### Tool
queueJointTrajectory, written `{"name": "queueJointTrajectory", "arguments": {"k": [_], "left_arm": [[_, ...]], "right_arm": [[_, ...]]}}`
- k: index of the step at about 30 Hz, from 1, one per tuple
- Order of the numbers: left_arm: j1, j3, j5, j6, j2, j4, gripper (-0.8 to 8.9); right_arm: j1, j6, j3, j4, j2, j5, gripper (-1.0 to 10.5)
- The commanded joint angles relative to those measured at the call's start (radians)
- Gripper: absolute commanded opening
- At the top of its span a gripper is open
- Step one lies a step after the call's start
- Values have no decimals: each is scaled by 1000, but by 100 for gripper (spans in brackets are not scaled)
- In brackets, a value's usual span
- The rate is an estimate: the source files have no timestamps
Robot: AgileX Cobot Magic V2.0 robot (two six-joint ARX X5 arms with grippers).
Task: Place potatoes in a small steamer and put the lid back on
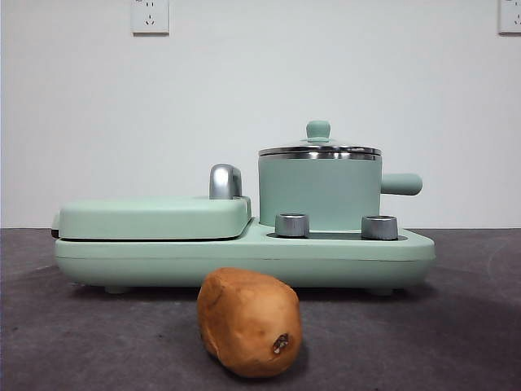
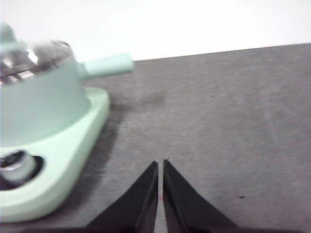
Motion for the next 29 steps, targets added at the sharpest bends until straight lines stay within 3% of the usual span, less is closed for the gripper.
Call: {"name": "queueJointTrajectory", "arguments": {"k": [1, 6, 13, 19, 29], "left_arm": [[-4, 1, 5, -100, 21, 11, 8], [-4, 88, 20, -138, 102, -5, 8], [-4, 308, 134, -129, 294, -119, 7], [-4, 493, 260, -109, 486, -179, 6], [-41, 800, 639, -82, 832, -269, 6]], "right_arm": [[4, 155, 26, -5, 1, -14, 14], [4, 217, 131, -79, 37, -24, 14], [4, 242, 365, -240, 157, -119, 14], [4, 179, 573, -397, 294, -264, 14], [4, 18, 824, -518, 496, -570, 14]]}}
